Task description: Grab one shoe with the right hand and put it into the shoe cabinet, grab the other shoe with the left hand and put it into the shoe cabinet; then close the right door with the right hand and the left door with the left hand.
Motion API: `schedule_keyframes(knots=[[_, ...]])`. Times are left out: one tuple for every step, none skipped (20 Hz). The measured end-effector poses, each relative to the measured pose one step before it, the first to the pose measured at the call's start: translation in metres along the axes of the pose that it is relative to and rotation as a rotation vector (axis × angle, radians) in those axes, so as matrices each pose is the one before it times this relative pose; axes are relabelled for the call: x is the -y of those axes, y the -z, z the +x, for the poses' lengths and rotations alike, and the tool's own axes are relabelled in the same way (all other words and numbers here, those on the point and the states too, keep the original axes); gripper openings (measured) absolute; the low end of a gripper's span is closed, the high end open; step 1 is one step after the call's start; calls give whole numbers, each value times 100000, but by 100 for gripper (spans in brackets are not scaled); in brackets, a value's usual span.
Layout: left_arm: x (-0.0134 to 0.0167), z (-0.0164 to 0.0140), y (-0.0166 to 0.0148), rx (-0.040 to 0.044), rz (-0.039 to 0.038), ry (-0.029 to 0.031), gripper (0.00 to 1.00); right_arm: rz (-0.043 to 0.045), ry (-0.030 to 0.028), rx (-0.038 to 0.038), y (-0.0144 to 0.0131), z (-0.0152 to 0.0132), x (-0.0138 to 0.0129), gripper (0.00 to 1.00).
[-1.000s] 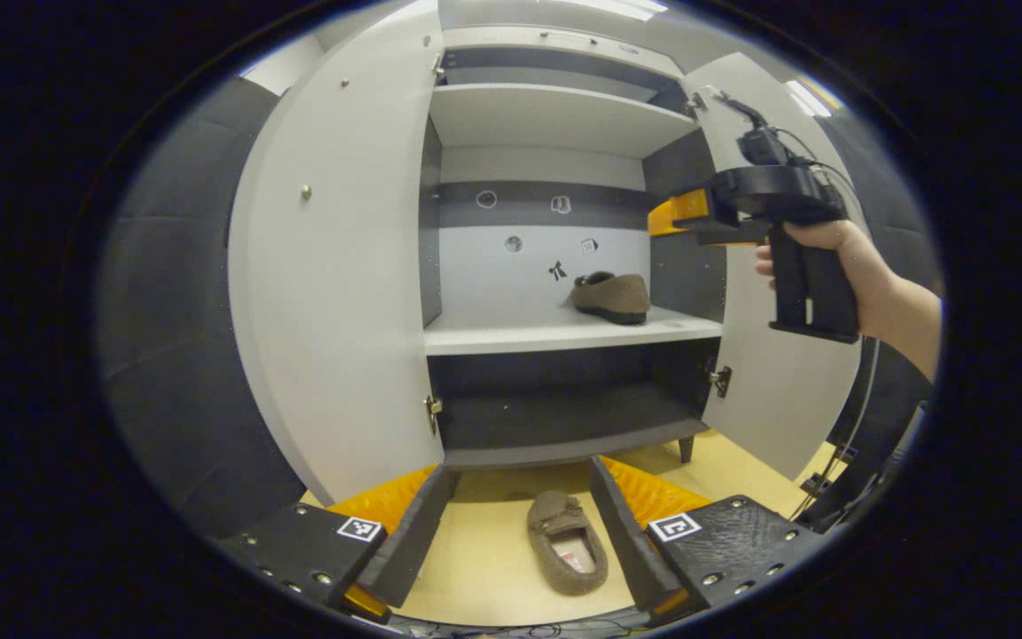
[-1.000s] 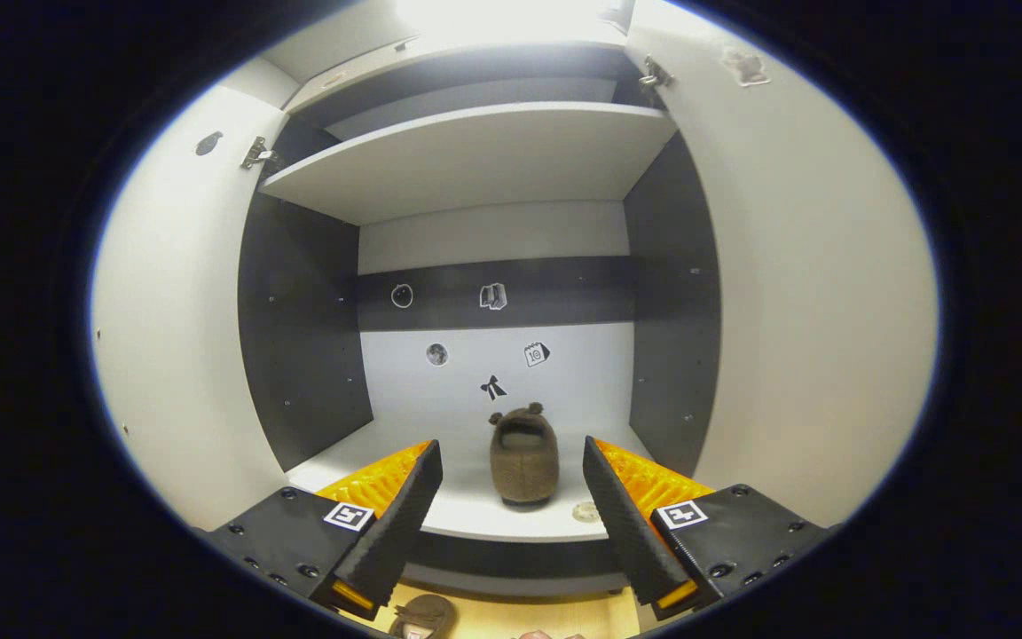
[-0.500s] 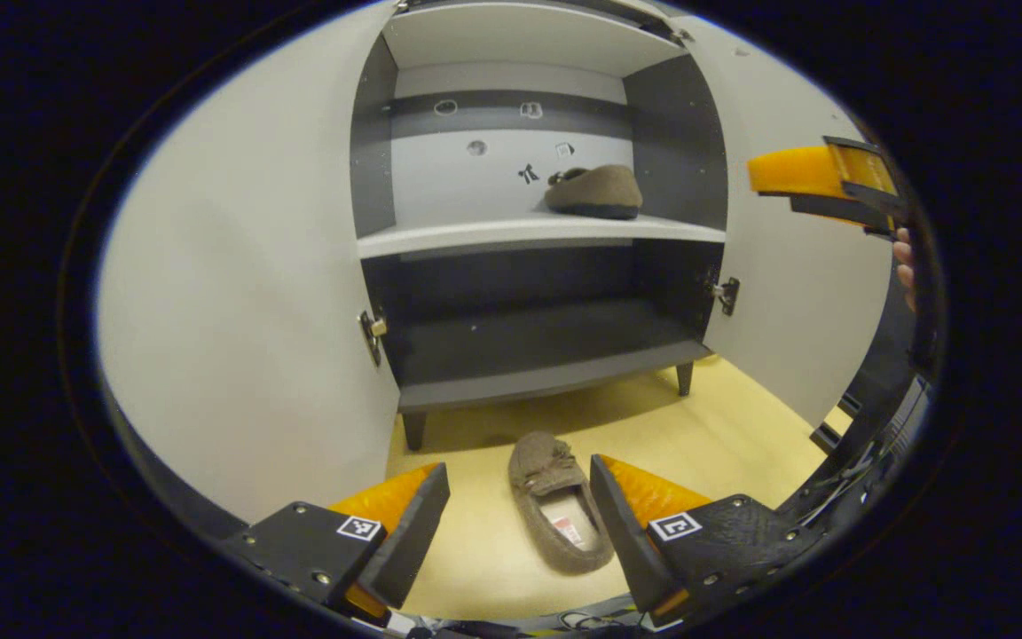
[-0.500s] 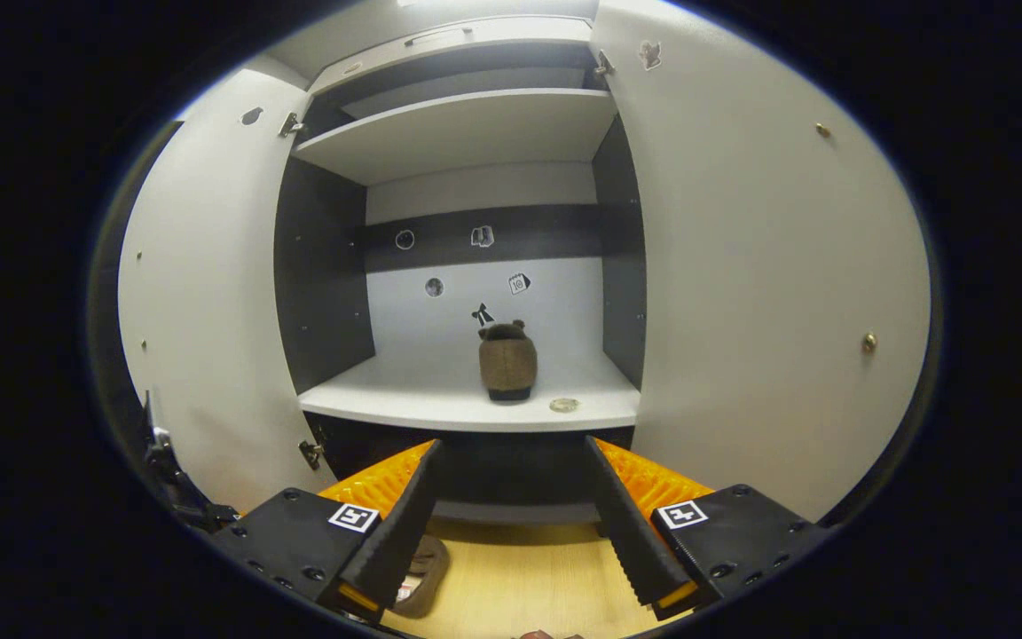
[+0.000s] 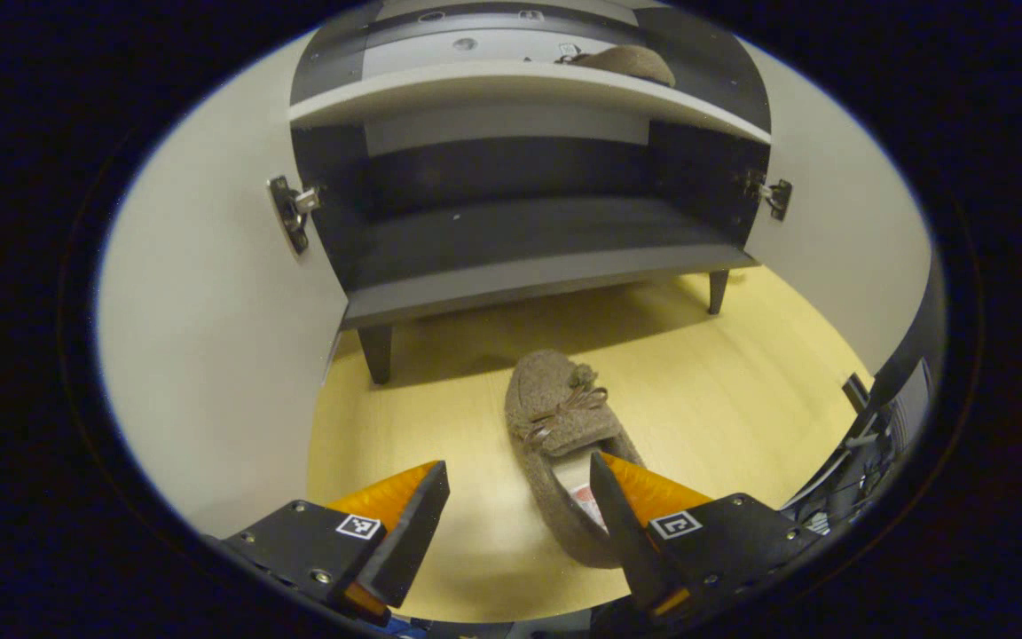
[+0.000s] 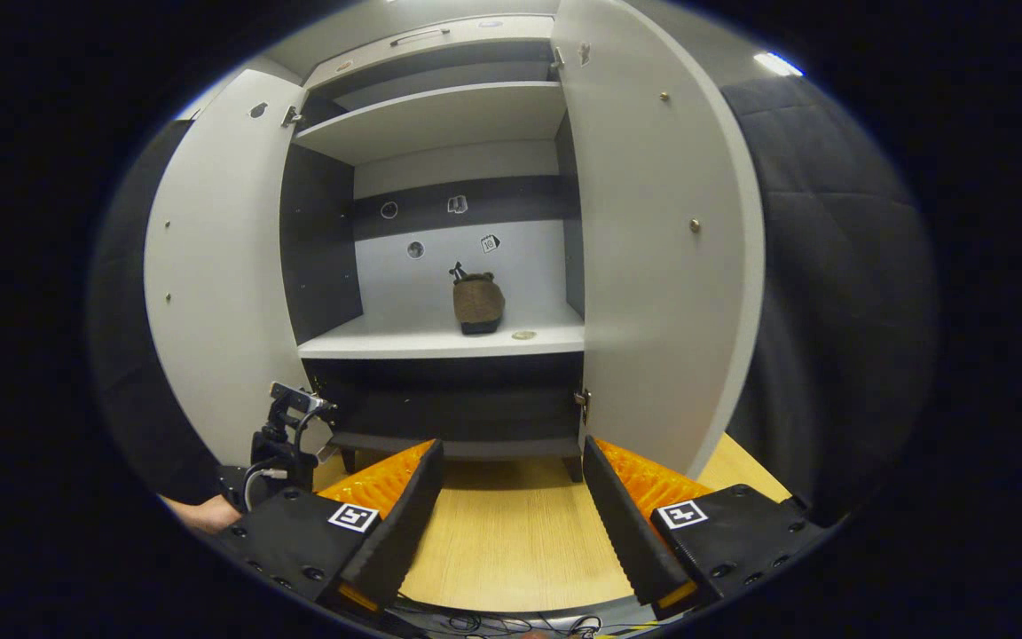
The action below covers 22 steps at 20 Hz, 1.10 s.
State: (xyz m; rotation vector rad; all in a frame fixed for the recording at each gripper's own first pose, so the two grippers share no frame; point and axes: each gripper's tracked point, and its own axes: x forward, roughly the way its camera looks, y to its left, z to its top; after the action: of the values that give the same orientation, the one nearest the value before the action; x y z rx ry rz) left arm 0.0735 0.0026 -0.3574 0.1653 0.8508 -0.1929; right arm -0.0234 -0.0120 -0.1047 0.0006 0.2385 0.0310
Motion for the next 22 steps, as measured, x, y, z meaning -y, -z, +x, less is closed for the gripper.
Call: schedule_keyframes(knots=[[-22, -84, 167, -2028, 623, 420, 93, -470, 2117, -980, 534, -878, 975, 98], [57, 352, 104, -986, 811, 852, 97, -564, 2207, -1157, 542, -804, 941, 98], [120, 369, 451, -1208, -49, 1133, 93, -687, 2463, -1076, 361, -692, 1057, 98], [121, 201, 128, -1340, -1411, 1446, 98, -428, 3556, -1275, 418, -611, 1341, 98], [183, 321, 150, -2130, -2067, 772, 92, 119, 3427, -1462, 320, -602, 1364, 98], [50, 433, 37, -1342, -1451, 163, 92, 546, 3235, -1271, 182, -436, 1364, 98], [-24, 429, -6, -795, -1088, 277, 98, 530, 3659, -638, 230, -853, 1747, 98], [101, -57, -228, -675, -815, 912, 88, 582, 4530, -343, -57, -535, 1856, 98], [1, 56, -160, -87, -728, 846, 88, 838, 4289, 138, -213, -331, 1708, 98], [-376, 97, -445, -497, -1299, -1583, 79, 788, 3840, 301, -428, -281, 1464, 98], [459, 280, 212, -2012, -2160, 1546, 65, 400, 3631, 106, -225, -335, 1300, 98], [558, 308, 230, -1992, -2517, 2256, 51, 108, 3465, 128, -255, -55, 1345, 98], [323, 5, 88, -2001, -2457, 1797, 57, 262, 3499, 374, -218, -227, 1452, 99], [20, 777, 238, -1487, -4262, -1021, 63, 487, 2891, 596, -451, -143, 1284, 98], [31, -818, -240, -532, -3146, -756, 36, 574, 2757, 665, -344, -73, 1050, 99], [-106, 15, -265, 560, -395, -131, 37, 533, 2631, 614, -350, 61, 1154, 99], [-640, 102, 149, -212, 429, -1787, 36, 607, 2586, 420, -256, 93, 981, 99], [-133, 821, 6, 1000, -3066, -964, 26, 806, 1840, 382, -342, 247, 1048, 99], [-140, -337, 20, -2019, -2335, -561, 16, 541, 1559, 712, -410, 297, 1220, 99], [-22, 26, -39, -116, -1575, -351, 16, 177, 1770, 965, -471, 422, 934, 99], [-284, 162, -368, 1766, -2068, -2728, 16, 41, 1684, 1458, -662, 553, 845, 99], [325, 369, 32, -1061, -4806, -728, 3, 213, 1316, 1546, -697, 623, 771, 94]])
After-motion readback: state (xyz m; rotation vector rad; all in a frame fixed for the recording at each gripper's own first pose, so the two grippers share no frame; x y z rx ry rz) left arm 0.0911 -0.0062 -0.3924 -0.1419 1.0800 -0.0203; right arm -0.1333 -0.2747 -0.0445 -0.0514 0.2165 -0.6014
